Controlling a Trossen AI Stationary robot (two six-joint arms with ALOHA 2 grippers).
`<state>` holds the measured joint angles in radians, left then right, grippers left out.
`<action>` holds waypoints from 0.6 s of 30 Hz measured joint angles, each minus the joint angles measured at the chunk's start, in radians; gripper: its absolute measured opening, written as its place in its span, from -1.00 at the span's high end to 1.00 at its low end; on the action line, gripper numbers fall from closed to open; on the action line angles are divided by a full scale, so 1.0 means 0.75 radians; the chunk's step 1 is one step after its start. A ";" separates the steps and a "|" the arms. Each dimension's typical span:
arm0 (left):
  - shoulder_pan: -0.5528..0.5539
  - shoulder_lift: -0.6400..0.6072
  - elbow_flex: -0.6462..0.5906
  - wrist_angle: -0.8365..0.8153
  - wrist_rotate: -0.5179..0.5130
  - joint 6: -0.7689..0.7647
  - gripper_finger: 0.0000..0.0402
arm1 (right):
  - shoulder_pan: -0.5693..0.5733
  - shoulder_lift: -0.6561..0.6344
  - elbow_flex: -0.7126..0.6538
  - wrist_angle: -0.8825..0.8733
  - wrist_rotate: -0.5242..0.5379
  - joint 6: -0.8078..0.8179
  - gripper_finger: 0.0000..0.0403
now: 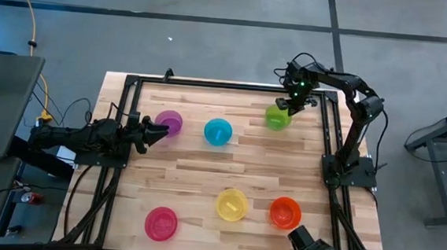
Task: Nest bowls inside each other
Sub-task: Stack the green bowl on the blue bowl
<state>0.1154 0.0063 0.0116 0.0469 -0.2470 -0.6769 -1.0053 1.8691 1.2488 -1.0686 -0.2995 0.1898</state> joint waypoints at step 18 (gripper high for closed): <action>0.000 0.000 0.000 -0.001 0.000 0.000 0.08 | 0.119 -0.248 0.001 0.067 -0.095 0.220 1.00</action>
<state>0.1153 0.0063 0.0116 0.0463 -0.2467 -0.6767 -0.9164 1.6829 1.2495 -1.0185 -0.3708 0.3550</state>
